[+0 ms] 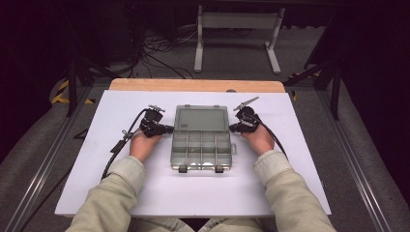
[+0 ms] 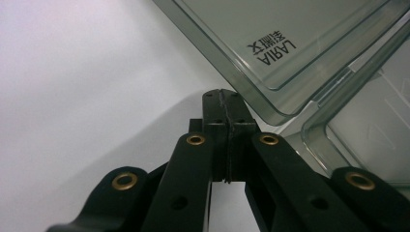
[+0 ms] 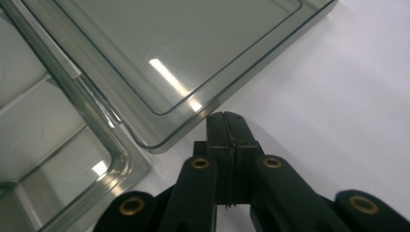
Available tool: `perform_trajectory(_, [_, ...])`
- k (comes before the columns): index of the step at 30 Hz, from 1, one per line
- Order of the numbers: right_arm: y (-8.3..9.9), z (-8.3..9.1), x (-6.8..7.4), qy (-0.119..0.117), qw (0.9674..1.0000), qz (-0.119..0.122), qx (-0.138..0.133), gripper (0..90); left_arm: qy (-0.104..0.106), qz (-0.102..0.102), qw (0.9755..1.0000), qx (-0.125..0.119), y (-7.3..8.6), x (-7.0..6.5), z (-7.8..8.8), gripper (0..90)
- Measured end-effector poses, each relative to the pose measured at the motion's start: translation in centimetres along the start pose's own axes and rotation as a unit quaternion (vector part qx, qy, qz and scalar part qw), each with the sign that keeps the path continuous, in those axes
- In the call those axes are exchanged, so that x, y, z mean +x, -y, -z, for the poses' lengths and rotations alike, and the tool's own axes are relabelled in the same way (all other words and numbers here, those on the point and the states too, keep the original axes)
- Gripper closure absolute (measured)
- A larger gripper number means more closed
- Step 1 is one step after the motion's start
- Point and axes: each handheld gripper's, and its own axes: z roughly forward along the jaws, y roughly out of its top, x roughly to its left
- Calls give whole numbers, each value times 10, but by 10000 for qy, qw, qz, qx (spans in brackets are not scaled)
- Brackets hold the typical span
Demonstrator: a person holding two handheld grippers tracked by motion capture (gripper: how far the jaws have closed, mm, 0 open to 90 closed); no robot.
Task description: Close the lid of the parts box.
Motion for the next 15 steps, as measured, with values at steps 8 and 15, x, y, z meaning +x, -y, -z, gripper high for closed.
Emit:
perform_trajectory(8, [-2, -3, -2, 16, 9999, -25, -106, 900, -94, -13, 9999, -90, -3, -1, -4, 899])
perform_trajectory(15, [-3, -6, -3, 78, 9997, -32, -239, 900, -171, -20, 9998, -117, -6, -2, -6, 899])
